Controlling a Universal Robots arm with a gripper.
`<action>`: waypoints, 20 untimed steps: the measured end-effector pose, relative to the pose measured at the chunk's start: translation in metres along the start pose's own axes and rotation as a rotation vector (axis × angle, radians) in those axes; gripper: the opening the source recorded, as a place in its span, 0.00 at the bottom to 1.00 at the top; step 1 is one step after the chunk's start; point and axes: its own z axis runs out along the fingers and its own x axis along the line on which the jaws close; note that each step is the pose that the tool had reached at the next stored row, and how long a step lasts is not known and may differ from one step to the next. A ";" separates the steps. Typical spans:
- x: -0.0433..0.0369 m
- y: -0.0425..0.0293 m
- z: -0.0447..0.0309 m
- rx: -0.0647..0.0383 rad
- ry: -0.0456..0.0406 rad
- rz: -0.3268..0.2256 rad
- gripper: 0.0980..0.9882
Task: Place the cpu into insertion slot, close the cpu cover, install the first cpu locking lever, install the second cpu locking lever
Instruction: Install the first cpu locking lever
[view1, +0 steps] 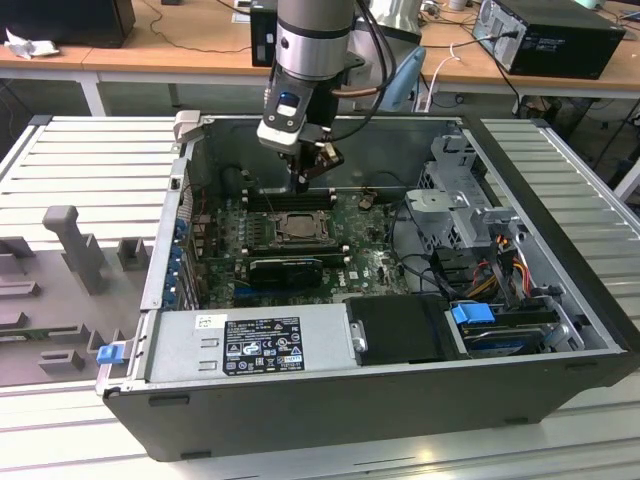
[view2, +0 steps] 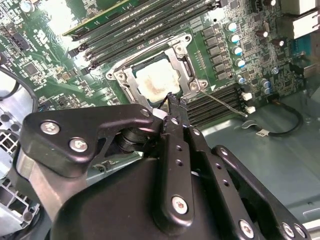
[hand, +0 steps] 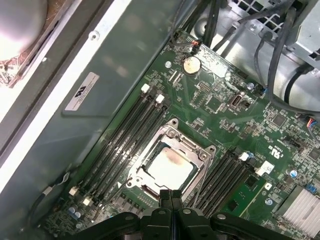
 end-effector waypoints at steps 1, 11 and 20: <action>0.0000 0.0000 0.0000 0.000 -0.0001 -0.003 0.01; 0.0000 0.0000 0.0000 0.003 -0.0008 -0.063 0.01; 0.0000 0.0000 0.0000 0.004 -0.0013 -0.106 0.01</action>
